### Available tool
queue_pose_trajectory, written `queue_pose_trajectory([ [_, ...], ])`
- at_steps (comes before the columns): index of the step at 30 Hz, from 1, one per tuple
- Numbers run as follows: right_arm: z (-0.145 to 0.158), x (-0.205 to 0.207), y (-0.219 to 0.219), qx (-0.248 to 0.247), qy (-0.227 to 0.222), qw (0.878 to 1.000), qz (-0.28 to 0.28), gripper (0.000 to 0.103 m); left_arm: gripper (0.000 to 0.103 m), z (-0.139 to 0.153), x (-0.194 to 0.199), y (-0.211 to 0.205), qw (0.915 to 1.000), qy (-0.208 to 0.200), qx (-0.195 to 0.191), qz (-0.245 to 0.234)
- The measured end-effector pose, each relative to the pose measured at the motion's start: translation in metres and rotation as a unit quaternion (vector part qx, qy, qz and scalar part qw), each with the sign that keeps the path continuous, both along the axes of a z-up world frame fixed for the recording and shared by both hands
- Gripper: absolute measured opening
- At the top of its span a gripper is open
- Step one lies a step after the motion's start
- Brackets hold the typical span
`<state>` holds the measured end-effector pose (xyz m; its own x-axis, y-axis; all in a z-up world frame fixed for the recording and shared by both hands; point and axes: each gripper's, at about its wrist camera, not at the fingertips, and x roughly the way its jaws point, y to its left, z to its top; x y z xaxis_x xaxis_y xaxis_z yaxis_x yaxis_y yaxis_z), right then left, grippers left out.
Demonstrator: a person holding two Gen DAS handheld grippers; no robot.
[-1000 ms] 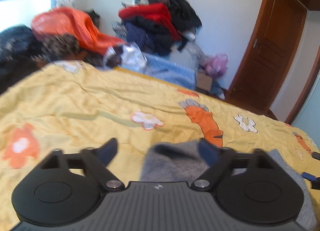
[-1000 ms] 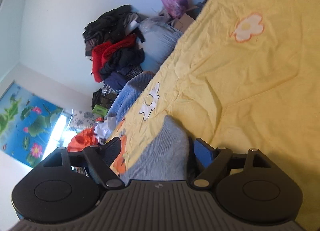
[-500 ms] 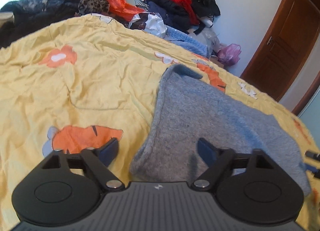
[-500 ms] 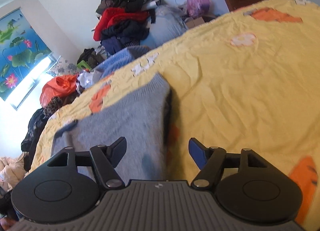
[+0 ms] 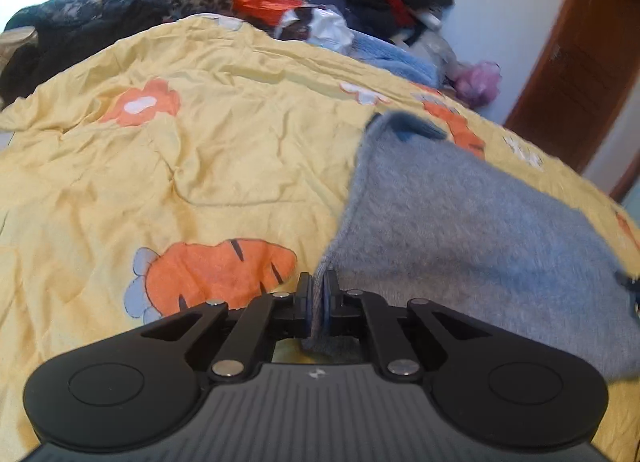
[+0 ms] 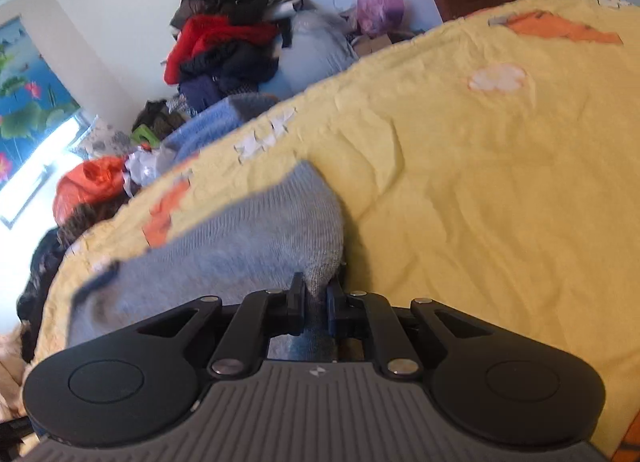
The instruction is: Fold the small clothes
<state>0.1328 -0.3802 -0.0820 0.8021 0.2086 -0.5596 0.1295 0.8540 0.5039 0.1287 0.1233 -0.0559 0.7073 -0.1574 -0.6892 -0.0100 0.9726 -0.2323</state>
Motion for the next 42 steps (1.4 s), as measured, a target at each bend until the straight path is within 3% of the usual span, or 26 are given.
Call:
queue_pose_trajectory([
  [1, 0.003, -0.005, 0.0, 0.01, -0.001, 1.0, -0.008, 0.032, 0.006, 0.003, -0.004, -0.001, 1.0, -0.003, -0.003, -0.003],
  [2, 0.008, -0.01, -0.001, 0.023, 0.004, 1.0, -0.017, 0.056, 0.006, 0.008, -0.009, 0.0, 0.9999, -0.01, -0.011, -0.002],
  [4, 0.019, -0.029, -0.002, 0.039, -0.013, 0.999, -0.021, 0.086, 0.011, 0.014, -0.022, 0.004, 0.9992, -0.018, -0.035, 0.0],
  [6, 0.028, -0.054, -0.006, 0.054, -0.028, 0.998, -0.012, 0.087, 0.036, 0.014, -0.034, 0.01, 0.9964, -0.013, -0.084, 0.007],
  [7, 0.028, -0.067, -0.009, 0.068, -0.023, 0.997, -0.013, 0.087, 0.063, 0.012, -0.04, 0.014, 0.9935, -0.009, -0.112, 0.014],
  [8, 0.027, -0.079, -0.013, 0.087, -0.017, 0.996, -0.015, 0.086, 0.076, 0.008, -0.046, 0.017, 0.9887, -0.005, -0.148, 0.024],
  [11, 0.012, -0.115, -0.02, 0.154, 0.009, 0.988, -0.022, 0.082, 0.077, -0.007, -0.052, 0.024, 0.9638, 0.008, -0.264, 0.033],
  [13, 0.0, -0.131, -0.019, 0.188, 0.023, 0.981, -0.038, 0.081, 0.077, -0.025, -0.051, 0.027, 0.9378, 0.024, -0.34, 0.065],
  [15, -0.008, -0.137, -0.012, 0.207, 0.027, 0.977, -0.041, 0.081, 0.078, -0.029, -0.052, 0.027, 0.9261, -0.006, -0.367, 0.085],
  [18, -0.014, -0.127, 0.01, 0.2, 0.021, 0.979, -0.039, 0.081, 0.08, -0.033, -0.042, 0.023, 0.9097, -0.013, -0.402, 0.102],
  [19, -0.015, -0.12, 0.018, 0.197, 0.019, 0.98, -0.035, 0.081, 0.08, -0.033, -0.037, 0.021, 0.9078, -0.016, -0.406, 0.105],
  [25, -0.019, -0.084, 0.044, 0.199, 0.002, 0.979, -0.051, 0.08, 0.08, -0.03, -0.016, 0.006, 0.9165, -0.016, -0.385, 0.108],
  [27, -0.023, -0.075, 0.046, 0.209, -0.001, 0.976, -0.059, 0.071, 0.078, -0.029, -0.008, 0.002, 0.9226, -0.018, -0.369, 0.111],
  [28, -0.027, -0.07, 0.046, 0.216, 0.005, 0.975, -0.061, 0.056, 0.075, -0.028, -0.006, 0.0, 0.9255, -0.017, -0.361, 0.114],
  [29, -0.032, -0.067, 0.045, 0.22, 0.013, 0.974, -0.062, 0.037, 0.059, -0.029, -0.003, -0.002, 0.9288, -0.014, -0.352, 0.115],
  [30, -0.036, -0.064, 0.044, 0.219, 0.022, 0.973, -0.064, 0.026, 0.048, -0.031, -0.002, -0.003, 0.9325, -0.008, -0.343, 0.113],
  [31, -0.039, -0.063, 0.044, 0.218, 0.023, 0.973, -0.065, 0.017, 0.019, -0.034, 0.001, -0.004, 0.9361, 0.003, -0.333, 0.112],
  [32, -0.041, -0.063, 0.044, 0.22, 0.017, 0.973, -0.063, 0.016, 0.006, -0.038, 0.004, -0.005, 0.9398, 0.017, -0.322, 0.113],
  [35, -0.038, -0.064, 0.047, 0.201, 0.014, 0.978, -0.058, 0.015, 0.005, -0.039, 0.003, -0.007, 0.9482, 0.01, -0.299, 0.106],
  [38, -0.026, -0.068, 0.048, 0.183, 0.009, 0.982, -0.049, 0.014, 0.005, -0.023, -0.005, -0.014, 0.9632, -0.007, -0.256, 0.081],
  [42, -0.002, -0.084, 0.045, 0.162, -0.004, 0.986, -0.022, 0.014, 0.004, 0.006, -0.027, -0.012, 0.972, -0.039, -0.229, 0.037],
])
